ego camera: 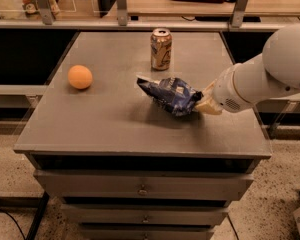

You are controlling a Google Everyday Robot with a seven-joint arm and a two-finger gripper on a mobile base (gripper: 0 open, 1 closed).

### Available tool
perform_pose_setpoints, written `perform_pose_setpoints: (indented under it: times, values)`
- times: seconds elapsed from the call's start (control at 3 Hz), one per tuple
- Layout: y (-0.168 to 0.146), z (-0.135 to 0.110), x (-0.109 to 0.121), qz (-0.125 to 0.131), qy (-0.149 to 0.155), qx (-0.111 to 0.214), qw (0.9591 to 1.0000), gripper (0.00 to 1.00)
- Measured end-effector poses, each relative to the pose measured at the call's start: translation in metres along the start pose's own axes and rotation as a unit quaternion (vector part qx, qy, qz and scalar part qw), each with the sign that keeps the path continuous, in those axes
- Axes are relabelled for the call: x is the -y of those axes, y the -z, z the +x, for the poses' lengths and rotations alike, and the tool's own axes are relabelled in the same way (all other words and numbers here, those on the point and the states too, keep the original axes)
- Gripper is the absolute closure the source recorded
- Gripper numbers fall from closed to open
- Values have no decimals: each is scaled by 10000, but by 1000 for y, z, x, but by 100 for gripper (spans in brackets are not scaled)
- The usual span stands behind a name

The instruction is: Move blue chip bag near orange

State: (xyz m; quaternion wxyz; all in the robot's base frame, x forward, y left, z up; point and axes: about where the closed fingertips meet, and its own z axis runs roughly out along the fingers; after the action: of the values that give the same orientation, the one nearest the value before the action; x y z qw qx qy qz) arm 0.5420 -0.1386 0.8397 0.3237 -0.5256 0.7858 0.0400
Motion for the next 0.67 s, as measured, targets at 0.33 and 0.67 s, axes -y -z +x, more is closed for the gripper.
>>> perform_pose_setpoints:
  times: [0.33,0.67]
  values:
    - [5,-22,2,87,245,39,9997,100]
    - [4,-39,-3,55,462,19,9989,100]
